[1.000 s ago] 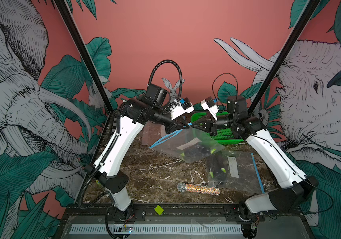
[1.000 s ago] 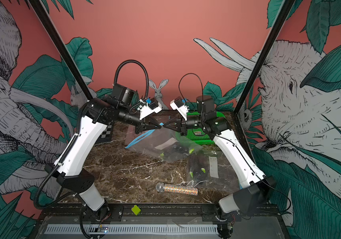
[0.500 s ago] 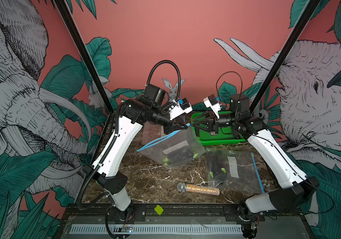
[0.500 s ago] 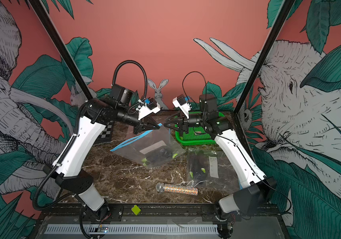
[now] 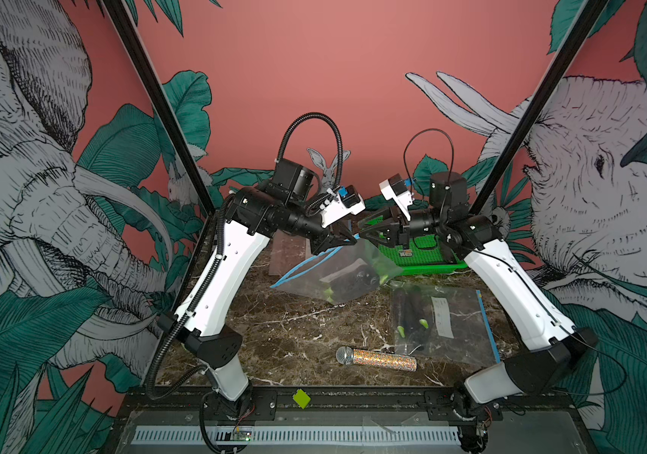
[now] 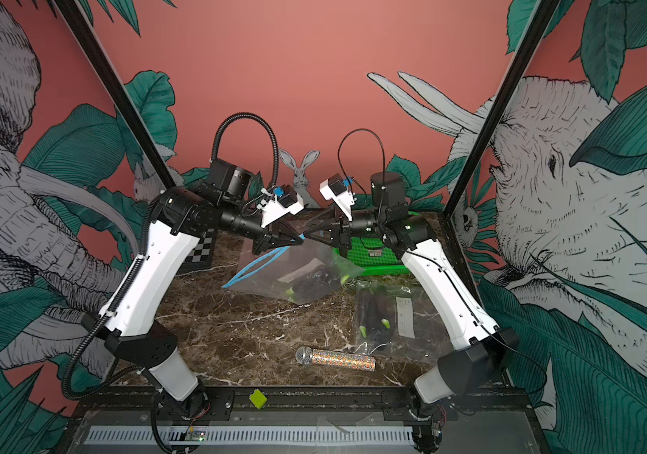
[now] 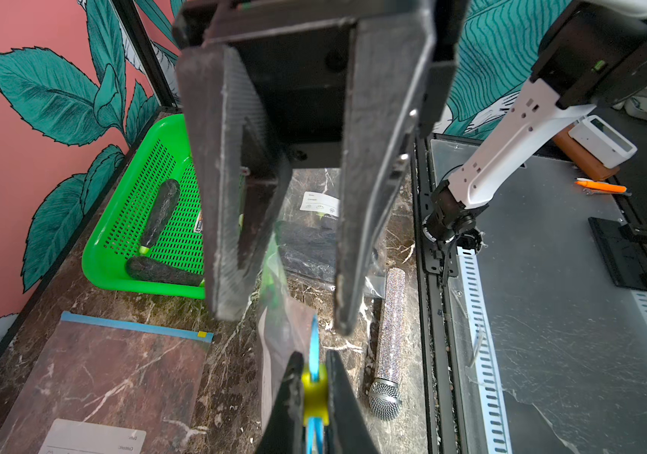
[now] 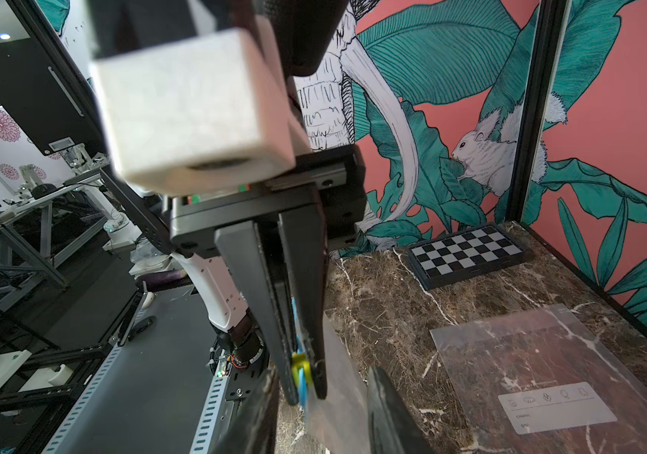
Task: Place the eggplant in a zip-top bag and seal the zipper
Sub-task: Zip the zipper on the zipper food storage bag.
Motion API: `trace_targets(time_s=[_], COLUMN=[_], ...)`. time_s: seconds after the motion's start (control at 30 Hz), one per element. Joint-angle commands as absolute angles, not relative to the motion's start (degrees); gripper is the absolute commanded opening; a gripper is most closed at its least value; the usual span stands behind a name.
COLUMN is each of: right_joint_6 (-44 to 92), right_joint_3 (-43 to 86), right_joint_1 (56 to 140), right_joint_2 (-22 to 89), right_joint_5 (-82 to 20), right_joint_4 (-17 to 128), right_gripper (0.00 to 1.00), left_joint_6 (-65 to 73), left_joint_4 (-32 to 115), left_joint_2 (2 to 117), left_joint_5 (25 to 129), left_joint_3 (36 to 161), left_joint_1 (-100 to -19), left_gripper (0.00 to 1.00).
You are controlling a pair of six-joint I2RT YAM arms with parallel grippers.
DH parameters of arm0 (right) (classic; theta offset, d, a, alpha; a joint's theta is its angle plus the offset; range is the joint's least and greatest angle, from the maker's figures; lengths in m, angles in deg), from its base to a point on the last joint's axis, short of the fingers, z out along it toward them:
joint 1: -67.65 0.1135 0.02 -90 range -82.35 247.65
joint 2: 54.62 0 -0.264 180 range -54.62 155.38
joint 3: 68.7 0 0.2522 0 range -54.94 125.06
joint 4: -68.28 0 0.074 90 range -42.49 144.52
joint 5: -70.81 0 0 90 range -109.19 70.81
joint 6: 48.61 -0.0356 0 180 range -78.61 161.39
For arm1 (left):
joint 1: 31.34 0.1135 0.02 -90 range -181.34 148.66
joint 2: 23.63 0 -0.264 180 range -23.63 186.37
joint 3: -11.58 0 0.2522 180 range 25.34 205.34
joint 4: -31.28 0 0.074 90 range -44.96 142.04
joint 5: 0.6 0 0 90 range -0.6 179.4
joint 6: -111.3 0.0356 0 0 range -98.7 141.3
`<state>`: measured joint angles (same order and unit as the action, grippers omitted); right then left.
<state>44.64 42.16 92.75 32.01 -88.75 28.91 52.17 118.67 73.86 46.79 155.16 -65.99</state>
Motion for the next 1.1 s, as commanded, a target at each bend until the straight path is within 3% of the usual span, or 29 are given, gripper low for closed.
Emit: trace_targets(time_s=[0.0, 0.3, 0.43, 0.57, 0.77, 0.9, 1.07], right_joint_6=[46.39, 47.29, 47.10, 47.11, 47.10, 46.62, 45.58], right_joint_3=[44.02, 43.31, 43.19, 42.91, 42.40, 41.98, 41.35], right_joint_1=[93.53, 94.02, 94.28, 94.93, 95.24, 95.17, 95.19], right_joint_2=[32.88, 31.87, 32.30, 32.83, 32.92, 32.67, 32.02], right_joint_5=[-90.03, -89.22, -89.50, -89.35, -89.10, -88.28, -88.30], right_joint_4=[27.54, 26.39, 26.30, 26.28, 26.65, 27.14, 28.43], right_gripper=[0.36, 0.35, 0.15, 0.06, 0.06, 0.00, 0.00], left_joint_6=[52.98, 53.05, 53.16, 53.05, 53.16, 52.85, 52.18], left_joint_4=[120.36, 120.46, 120.28, 120.10, 120.36, 120.12, 119.67], left_joint_2=[73.64, 74.55, 74.78, 74.86, 74.60, 74.50, 73.94], left_joint_5=[45.54, 45.51, 45.55, 45.55, 45.98, 46.49, 46.95], left_joint_3=[156.96, 158.13, 158.07, 158.35, 158.55, 158.54, 158.41], left_joint_1=[-65.71, -65.74, -65.72, -65.71, -65.71, -65.75, -65.72], left_gripper=[0.07, 0.07, 0.07, 0.07, 0.07, 0.07, 0.18])
